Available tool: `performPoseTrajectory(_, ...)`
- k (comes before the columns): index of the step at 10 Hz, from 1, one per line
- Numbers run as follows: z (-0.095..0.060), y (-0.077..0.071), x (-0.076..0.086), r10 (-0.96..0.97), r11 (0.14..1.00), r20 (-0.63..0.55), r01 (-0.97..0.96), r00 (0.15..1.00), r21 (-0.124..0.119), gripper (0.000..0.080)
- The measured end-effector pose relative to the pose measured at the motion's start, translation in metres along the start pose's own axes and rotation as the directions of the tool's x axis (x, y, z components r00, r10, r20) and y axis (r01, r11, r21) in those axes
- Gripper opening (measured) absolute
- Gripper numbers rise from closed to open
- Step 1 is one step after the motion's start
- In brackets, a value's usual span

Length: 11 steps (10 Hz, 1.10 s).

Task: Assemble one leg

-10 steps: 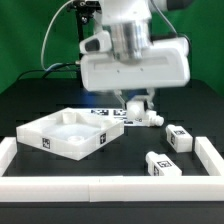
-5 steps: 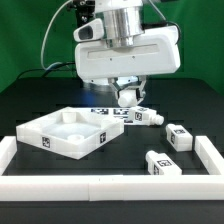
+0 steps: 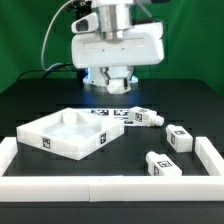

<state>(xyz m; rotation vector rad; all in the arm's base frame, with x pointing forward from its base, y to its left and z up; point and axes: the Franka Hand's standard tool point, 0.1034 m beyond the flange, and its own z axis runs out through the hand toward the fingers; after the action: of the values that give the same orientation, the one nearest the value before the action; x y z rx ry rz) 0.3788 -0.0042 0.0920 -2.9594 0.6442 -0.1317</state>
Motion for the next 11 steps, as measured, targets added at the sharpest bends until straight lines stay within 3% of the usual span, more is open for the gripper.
performPoseTrajectory(2, 0.004, -0.008, 0.013, -0.014, 1.0, -0.003, 0.014, 1.0, 0.006, 0.0284)
performPoseTrajectory(4, 0.008, -0.006, 0.01, -0.018, 1.0, 0.007, 0.018, 1.0, 0.001, 0.0284)
performPoseTrajectory(6, 0.011, 0.005, -0.005, -0.211, 0.977, -0.001, 0.211, 0.977, -0.02, 0.0284)
performPoseTrajectory(8, 0.011, 0.001, -0.007, -0.34, 0.94, -0.004, 0.34, 0.94, -0.021, 0.0284)
performPoseTrajectory(11, 0.004, -0.008, 0.005, -0.326, 0.946, -0.032, 0.325, 0.945, -0.01, 0.0284)
